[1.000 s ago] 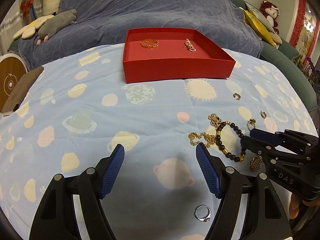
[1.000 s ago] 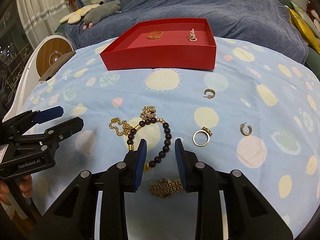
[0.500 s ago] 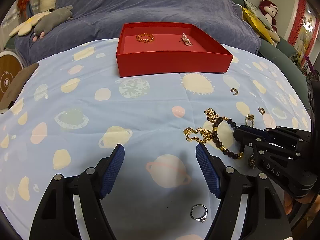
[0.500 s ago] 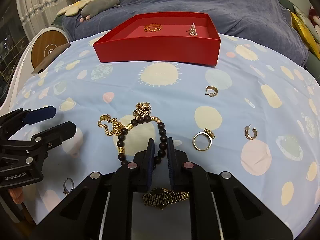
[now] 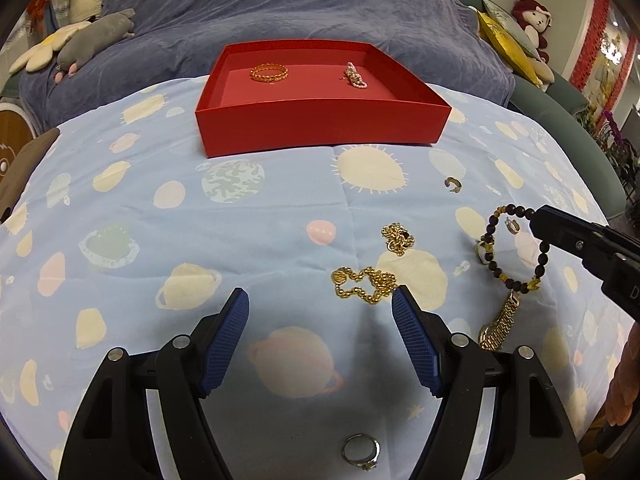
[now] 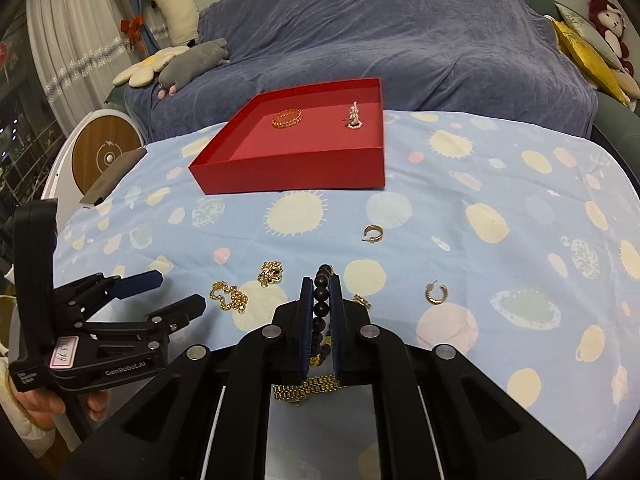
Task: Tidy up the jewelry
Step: 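Grasp the black bead bracelet with the right tool while the left tool grasps a gold chain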
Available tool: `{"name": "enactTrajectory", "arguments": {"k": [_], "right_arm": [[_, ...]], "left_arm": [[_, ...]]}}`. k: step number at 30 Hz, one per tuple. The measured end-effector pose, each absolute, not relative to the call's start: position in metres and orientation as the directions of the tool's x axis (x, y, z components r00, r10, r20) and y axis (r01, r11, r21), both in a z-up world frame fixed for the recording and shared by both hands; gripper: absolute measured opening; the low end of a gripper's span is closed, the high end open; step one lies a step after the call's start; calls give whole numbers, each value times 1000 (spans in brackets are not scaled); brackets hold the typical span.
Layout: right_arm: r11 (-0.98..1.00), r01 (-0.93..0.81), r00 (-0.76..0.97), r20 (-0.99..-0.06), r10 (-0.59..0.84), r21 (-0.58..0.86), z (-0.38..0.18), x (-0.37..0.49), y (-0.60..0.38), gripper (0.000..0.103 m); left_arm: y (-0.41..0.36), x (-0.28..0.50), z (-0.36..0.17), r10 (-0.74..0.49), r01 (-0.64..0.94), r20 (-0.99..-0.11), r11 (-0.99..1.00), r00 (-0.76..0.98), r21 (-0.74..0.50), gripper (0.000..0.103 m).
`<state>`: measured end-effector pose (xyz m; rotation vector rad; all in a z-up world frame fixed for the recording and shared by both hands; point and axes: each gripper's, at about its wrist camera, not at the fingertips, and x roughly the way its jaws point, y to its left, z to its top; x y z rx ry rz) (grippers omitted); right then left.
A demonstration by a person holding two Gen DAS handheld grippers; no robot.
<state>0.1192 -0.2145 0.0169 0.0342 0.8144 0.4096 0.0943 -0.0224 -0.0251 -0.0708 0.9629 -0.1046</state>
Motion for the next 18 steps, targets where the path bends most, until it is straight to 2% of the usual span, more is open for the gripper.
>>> {"name": "enactTrajectory", "arguments": {"k": [11,14,18], "right_arm": [[925,-316,618,-694,369,211,18,118,-230,7],[926,-310,620,-692,369,215,19,118,-234,7],[926,-307,623,-689,371,220,20,117,-236,7]], "left_arm": [[-52,112,-45,-63,87,-817,996,574,-16,70],[-56,111,-46,-51,106,-804,994,593,15,61],[-58,109,-44,-59,121,-797,992,601,17,38]]}}
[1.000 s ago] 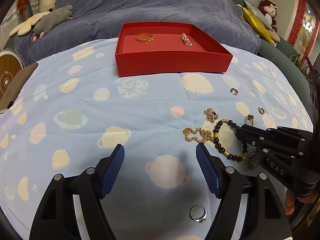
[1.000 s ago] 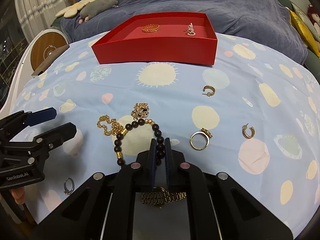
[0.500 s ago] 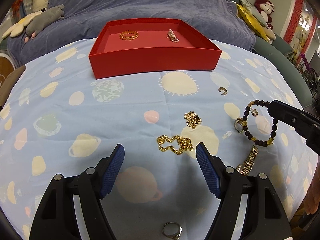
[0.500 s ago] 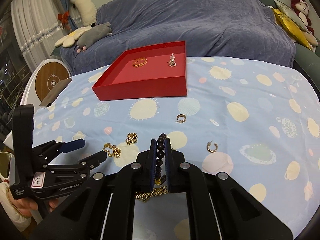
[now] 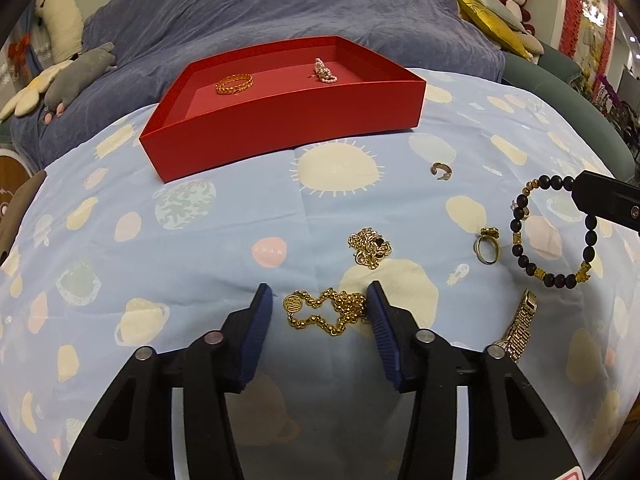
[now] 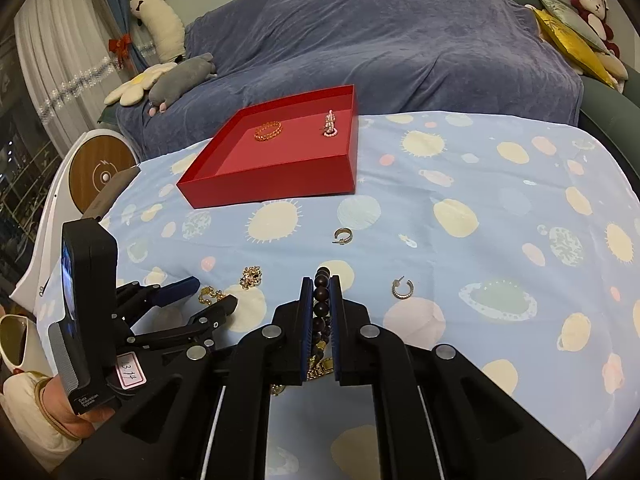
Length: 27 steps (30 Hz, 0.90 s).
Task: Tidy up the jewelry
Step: 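Grasp the black bead bracelet with the right tool while the left tool grasps a gold chain, then lower the bead bracelet and gold chain into the red box and open both tools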
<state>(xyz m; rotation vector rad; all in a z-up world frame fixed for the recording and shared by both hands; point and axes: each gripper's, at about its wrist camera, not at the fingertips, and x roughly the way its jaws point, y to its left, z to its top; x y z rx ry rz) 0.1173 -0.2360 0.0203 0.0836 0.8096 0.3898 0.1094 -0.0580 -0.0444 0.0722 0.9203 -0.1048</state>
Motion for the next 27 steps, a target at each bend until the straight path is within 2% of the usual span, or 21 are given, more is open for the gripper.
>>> {"name": "enactTrajectory", "arguments": {"k": [2,4,7,27], "right_arm": [[926,-308,623,-689,371,220,20,117,-236,7],[925,-309,621,-689,372,221,20,117,-236,7],[924,-311,621,-689,374,221,21,117,-235,7],[898,-359,642,-631,435,254,50,121,-204,7]], "left_arm": [[-59,108,-44,-61,128,-794,992,604,21,30],[-59,108,-44,-58,130,-793,991,606,27,15],[-54,108,-42,-71,130,-798,991,599,10,6],[-25,96,7,-137,94,-752,991,645,-100,5]]}}
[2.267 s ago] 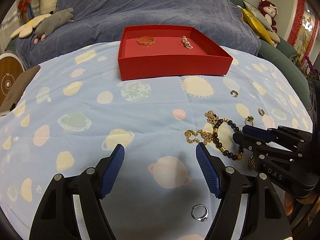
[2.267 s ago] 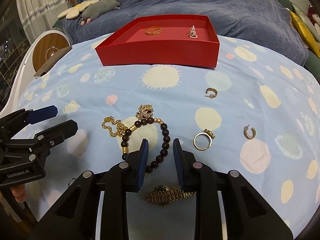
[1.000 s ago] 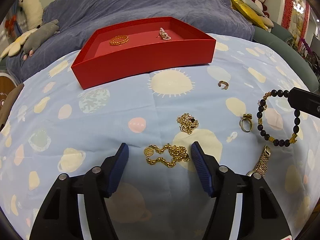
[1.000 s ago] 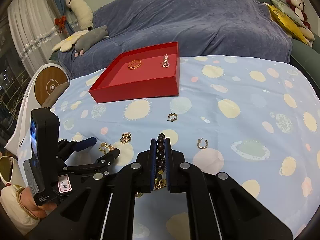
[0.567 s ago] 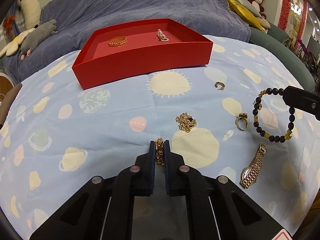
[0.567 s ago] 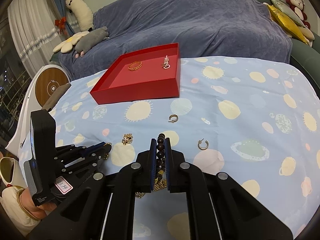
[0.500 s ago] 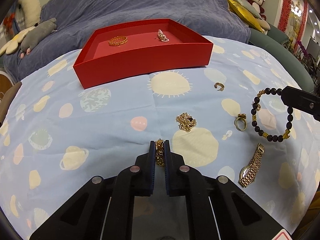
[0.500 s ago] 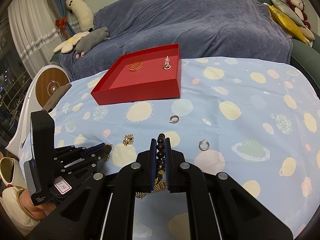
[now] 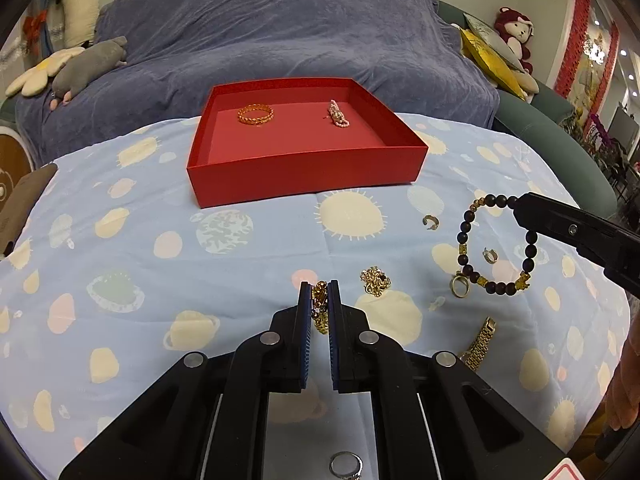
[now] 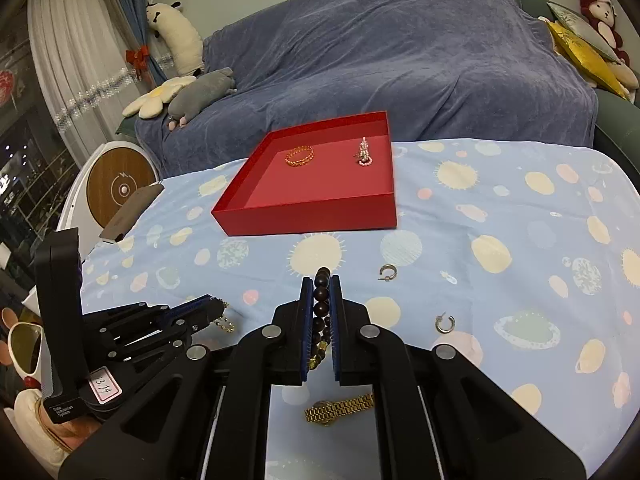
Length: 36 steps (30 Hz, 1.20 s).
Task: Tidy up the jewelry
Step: 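Lower the bead bracelet and gold chain into the red box and open both tools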
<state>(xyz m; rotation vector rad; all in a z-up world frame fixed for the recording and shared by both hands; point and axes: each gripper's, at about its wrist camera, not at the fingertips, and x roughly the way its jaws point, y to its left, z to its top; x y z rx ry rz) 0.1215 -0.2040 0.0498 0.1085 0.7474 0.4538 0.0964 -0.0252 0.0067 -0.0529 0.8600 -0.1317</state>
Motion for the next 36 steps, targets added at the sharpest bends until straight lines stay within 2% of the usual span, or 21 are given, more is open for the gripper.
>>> {"name": "enactTrajectory", "arguments": {"k": [21,30,36], "right_arm": [[894,-361,670,-593,447,265,78,165,-182,7],[897,-366,689,-575,441,250,103,234,-165,7],[895,-358,677,-587,444,265,93,284,-147,7]], "left_arm": [[18,125,67,-98,38,-683,994,724,-102,5],[28,202,79,-86,25,-681,995,727,-100,5],[29,256,69,-89,7,-694,993,714,-120,5]]}}
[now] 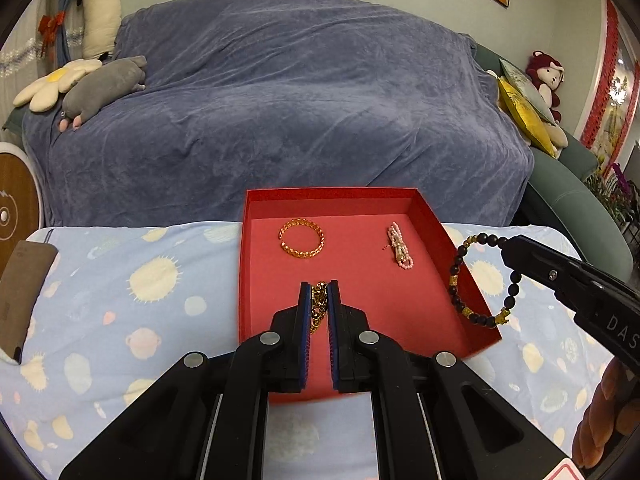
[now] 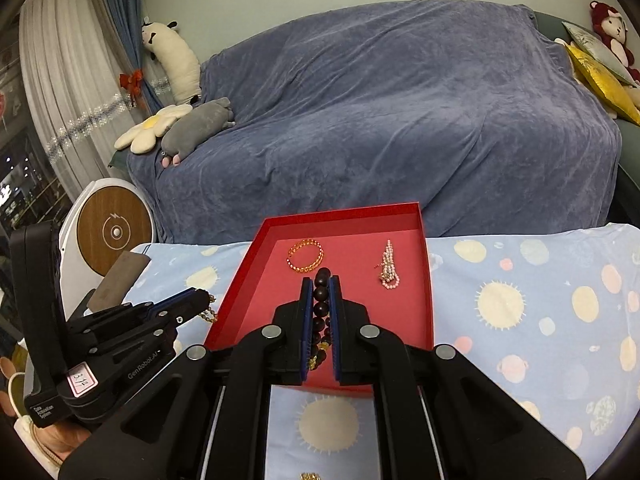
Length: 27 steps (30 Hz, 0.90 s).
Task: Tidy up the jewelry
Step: 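Lower the bead bracelet and gold chain into the red box and open both tools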
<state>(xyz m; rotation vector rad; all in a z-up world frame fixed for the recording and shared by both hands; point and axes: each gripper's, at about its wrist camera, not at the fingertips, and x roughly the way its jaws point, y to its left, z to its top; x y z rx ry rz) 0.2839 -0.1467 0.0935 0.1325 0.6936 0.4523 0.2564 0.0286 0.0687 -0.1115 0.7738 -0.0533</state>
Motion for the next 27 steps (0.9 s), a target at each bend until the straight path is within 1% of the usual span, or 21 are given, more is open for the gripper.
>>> {"name": "enactTrajectory", "arguments": {"k": [9,14,15,18,19,20,22,23,26,27], "right_arm": [[905,-323,622,-659,423,276,46,335,-131,7],[926,-294,606,-703,372,238,18,355,-129,7],[931,-289,607,-709,358,223,15,358,-129,8],[948,-270,635,-708,309,171,17,358,-134,14],[949,-266,646,-699,305,168,19,355,-137,17],[948,-266,656,-688,311,174,24,350,-141,19],[945,-266,673,-666,322,189,35,338,-150,20],[943,-271,680,-655,330,194,41,330,-155,20],[935,-293,699,-622,353,201,63,303,-167,22],[931,-299,707,-607,362,207,70,291,-172,29]], "left_arm": [[29,315,38,-83,-21,-739,991,668,-131,5],[31,335,17,-78,-38,-770,991,633,-132,6],[31,337,14,-82,-36,-772,990,630,-134,6],[34,338,8,-83,-49,-774,988,628,-145,10],[36,336,9,-85,-51,-771,987,631,-150,13],[37,334,11,-80,-58,-768,987,635,-150,19],[40,324,20,-70,-71,-750,985,657,-155,43],[41,318,25,-65,-75,-741,985,668,-155,46],[44,295,42,-71,-68,-719,984,691,-162,49],[44,287,48,-72,-64,-712,985,698,-163,50]]}}
